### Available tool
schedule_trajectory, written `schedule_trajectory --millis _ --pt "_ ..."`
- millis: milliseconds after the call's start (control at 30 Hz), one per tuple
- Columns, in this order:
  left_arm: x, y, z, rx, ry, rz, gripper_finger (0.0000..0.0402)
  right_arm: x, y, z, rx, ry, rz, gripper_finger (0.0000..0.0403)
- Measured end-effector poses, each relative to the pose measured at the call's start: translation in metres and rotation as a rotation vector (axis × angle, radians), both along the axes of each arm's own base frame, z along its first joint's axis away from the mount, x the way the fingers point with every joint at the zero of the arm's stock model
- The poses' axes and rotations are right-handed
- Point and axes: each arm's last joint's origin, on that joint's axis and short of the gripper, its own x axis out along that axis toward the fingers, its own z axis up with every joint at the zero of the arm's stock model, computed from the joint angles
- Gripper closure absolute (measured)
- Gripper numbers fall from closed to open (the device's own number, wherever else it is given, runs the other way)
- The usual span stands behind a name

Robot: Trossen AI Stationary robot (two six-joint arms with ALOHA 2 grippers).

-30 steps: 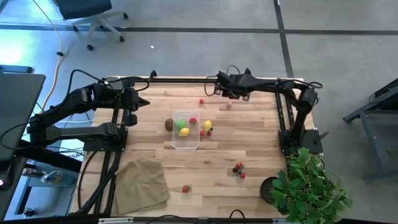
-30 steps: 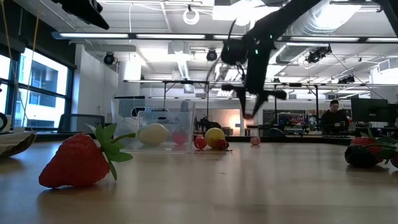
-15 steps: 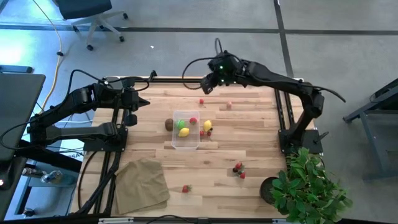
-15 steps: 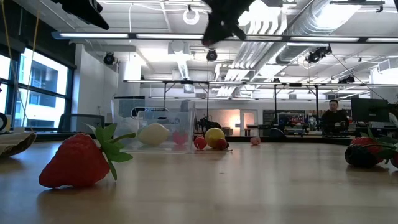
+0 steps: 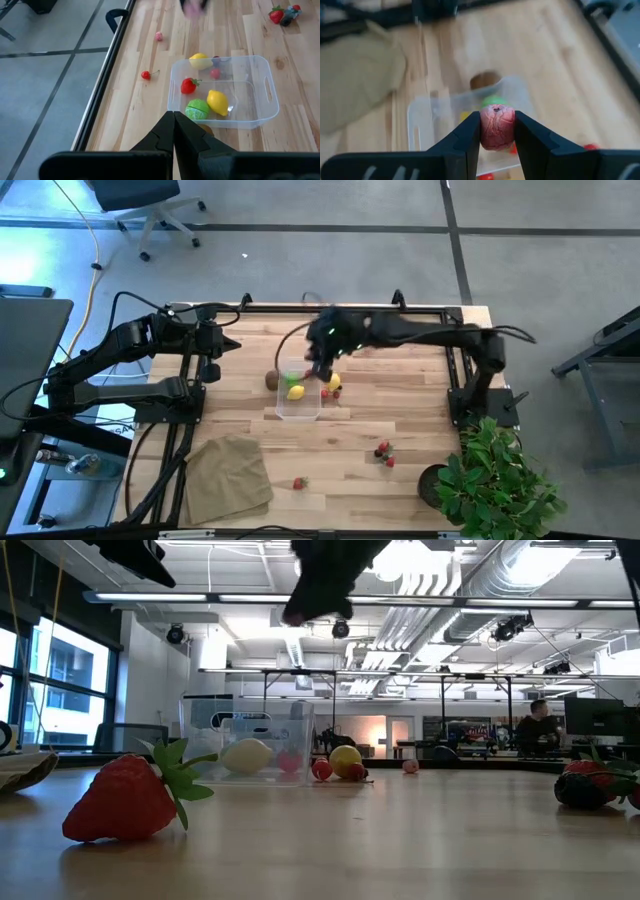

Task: Pick and placing Produce into tupperware
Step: Put the peach into the transparent bin

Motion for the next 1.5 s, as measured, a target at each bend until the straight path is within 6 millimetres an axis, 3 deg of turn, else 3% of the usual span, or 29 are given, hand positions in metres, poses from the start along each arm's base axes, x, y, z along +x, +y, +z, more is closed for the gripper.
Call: schedule_trajectory --millis 300,700,1100,1500 --pt "0.0 0.0 0.0 0.0 0.0 0.0 0.0401 0.037 0.019 -0.081 0.056 0.182 0.117 0.0307" --pt "0.0 0.0 0.0 0.001 0.0 0.0 0.0401 0.052 0.026 -0.13 0.06 0.293 0.158 0.0307" --pt "0.0 0.0 0.0 0.0 0.0 0.0 0.0401 0.055 0.025 -0.152 0.017 0.348 0.195 0.0307" --pt "0.0 0.0 0.0 0.001 0.0 0.0 0.0401 0.056 0.024 -0.151 -0.003 0.334 0.183 0.0303"
